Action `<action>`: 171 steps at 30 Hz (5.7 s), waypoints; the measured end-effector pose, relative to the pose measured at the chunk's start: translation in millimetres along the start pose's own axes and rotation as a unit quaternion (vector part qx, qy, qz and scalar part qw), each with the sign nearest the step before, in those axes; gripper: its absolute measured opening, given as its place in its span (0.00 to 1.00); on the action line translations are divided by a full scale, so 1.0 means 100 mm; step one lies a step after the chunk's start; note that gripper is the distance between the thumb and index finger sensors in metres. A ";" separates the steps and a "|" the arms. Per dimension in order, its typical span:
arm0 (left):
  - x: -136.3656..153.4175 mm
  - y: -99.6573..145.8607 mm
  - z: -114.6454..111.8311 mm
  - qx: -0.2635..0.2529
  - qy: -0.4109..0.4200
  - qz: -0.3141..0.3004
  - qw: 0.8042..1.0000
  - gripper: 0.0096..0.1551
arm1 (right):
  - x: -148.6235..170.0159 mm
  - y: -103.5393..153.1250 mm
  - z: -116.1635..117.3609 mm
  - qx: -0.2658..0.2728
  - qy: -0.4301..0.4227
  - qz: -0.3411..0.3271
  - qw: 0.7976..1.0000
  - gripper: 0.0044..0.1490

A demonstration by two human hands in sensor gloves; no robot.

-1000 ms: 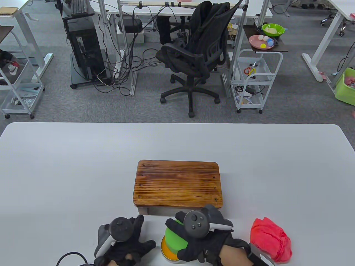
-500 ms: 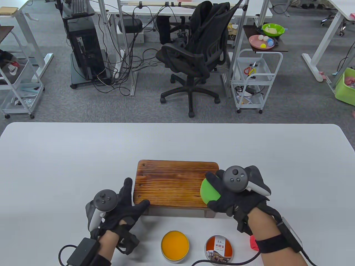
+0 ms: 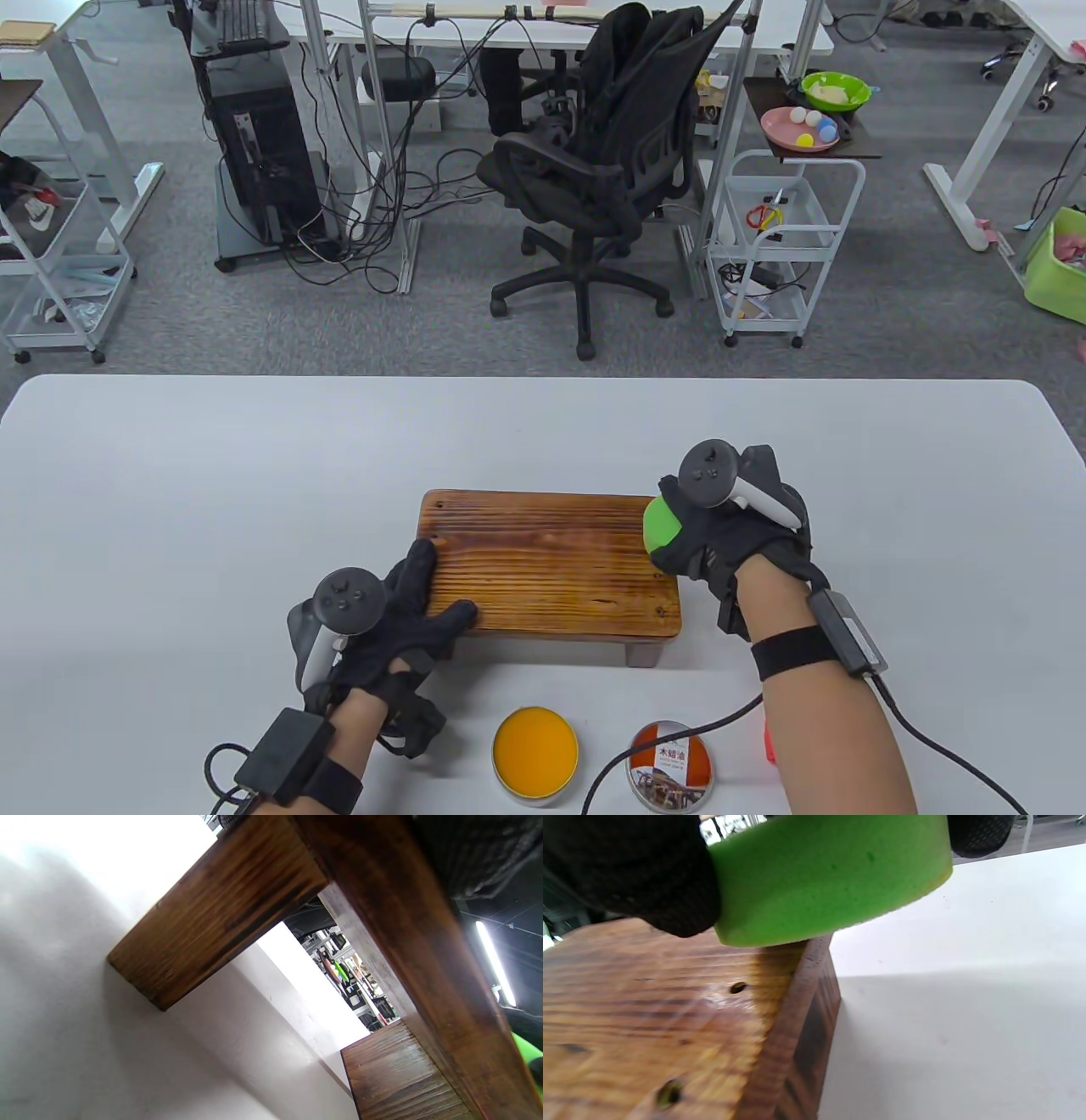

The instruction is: Dip and apply wood wax on stool

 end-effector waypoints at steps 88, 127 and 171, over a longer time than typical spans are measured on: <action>0.02 0.01 0.00 -0.009 -0.006 -0.002 1.000 0.64 | -2.00 -0.57 0.07 -0.010 0.123 -0.156 0.980 0.56; 0.03 0.01 0.00 -0.011 -0.008 -0.002 1.000 0.63 | 1.31 -0.06 -0.02 0.122 -0.110 0.199 0.966 0.67; 0.02 0.03 0.02 -0.003 -0.022 0.012 1.000 0.63 | 1.09 0.01 0.30 0.041 -0.076 0.177 0.980 0.75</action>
Point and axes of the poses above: the tracker on the back of each hand, its own x axis roughly to the little-finger side, its own y axis roughly from the fingertips to the wrist, z = x × y, the point moved 4 cm from there along -y, roughly from the wrist to the fingertips, and after that the axes turned 11 degrees about -x, right-handed, at the moved point
